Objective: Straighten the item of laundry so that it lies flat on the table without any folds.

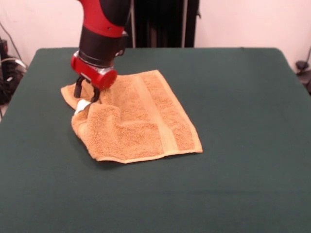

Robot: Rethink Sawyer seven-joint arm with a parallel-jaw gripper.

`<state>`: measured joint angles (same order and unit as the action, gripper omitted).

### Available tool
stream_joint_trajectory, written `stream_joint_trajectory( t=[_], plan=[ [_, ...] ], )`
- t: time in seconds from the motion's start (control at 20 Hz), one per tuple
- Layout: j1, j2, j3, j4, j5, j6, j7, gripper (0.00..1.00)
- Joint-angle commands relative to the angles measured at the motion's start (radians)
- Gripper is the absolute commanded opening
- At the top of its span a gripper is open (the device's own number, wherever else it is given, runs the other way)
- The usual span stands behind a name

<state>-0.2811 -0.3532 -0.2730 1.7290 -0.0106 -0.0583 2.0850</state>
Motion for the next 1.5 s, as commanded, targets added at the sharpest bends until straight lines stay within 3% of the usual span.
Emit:
stream_joint_trajectory(
  t=[0.05, 0.3, 0.75, 1.5],
  plan=[
    [0.033, 0.085, 0.085, 0.008, 0.022, -0.010, 0.148, 1.00],
    [-0.086, 0.056, 0.202, -0.098, -0.057, 0.113, 0.005, 1.00],
    [-0.117, -0.097, 0.253, -0.221, -0.132, 0.473, -0.152, 1.00],
    [-0.094, -0.249, 0.285, -0.257, -0.151, 0.763, -0.119, 1.00]
  ],
)
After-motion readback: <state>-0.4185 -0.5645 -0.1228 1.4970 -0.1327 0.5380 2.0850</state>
